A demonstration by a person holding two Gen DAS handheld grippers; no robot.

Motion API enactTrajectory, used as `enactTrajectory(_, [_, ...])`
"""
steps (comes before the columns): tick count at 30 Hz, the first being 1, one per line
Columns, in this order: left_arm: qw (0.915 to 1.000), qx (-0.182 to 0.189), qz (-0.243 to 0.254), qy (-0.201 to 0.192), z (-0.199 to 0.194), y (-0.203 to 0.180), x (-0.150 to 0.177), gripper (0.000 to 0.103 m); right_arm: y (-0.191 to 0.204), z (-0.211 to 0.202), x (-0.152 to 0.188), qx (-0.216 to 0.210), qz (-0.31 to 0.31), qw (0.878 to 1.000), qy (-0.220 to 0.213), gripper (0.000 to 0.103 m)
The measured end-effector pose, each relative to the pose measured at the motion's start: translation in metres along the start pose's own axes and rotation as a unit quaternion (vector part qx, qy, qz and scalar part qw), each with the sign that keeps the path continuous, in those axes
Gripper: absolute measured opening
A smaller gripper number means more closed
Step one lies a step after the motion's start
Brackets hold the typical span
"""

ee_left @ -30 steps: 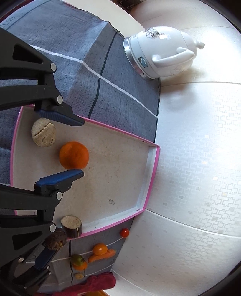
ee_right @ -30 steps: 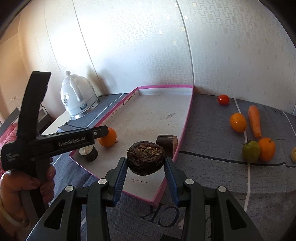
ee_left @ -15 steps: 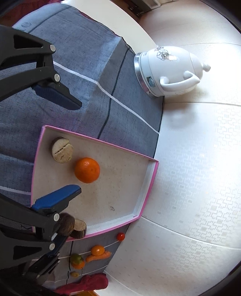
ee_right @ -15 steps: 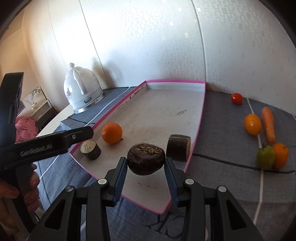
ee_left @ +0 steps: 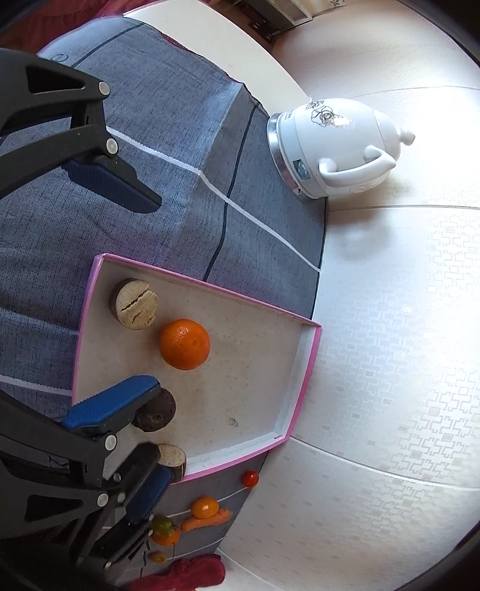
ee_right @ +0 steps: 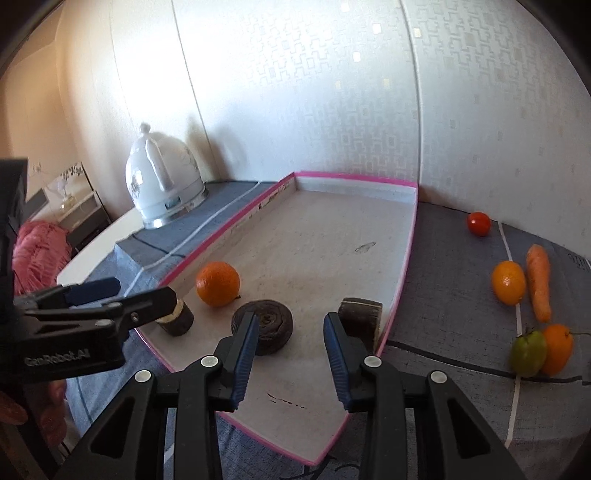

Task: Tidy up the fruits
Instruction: 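Lower the dark round fruit into the tray and open the right gripper, then move both open grippers away from the tray toward the loose fruits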

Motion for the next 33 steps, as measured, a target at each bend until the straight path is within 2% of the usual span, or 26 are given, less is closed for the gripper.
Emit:
enactTrajectory(14, [0.9998,0.015,0.011,-0.002,-0.002,-0.016,0.000,0.095,-0.021,-0.030,0.011,0.028,0.049,0.998,-0.014,0.037])
enactTrajectory(23, [0.9978,0.032,0.056,-0.011,-0.006,-0.051,0.005,0.095,-0.044,-0.044,0.018,0.054,0.073,0.996,-0.019,0.037])
enactTrajectory(33, [0.9913,0.056,0.118,-0.016,-0.006,-0.099,0.013,0.095,-0.078,-0.062,0.030,0.077,0.116,0.990,-0.021,0.037])
Point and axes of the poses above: each gripper's, at about its wrist camera, not at the fingertips, and z roughly the way its jaws point, y to its left, x to its underside, the point moved 1 cm from there along z, roughly the way its jaws point, and after that the axes turned 13 degrees about y, right-handed, at the moved point
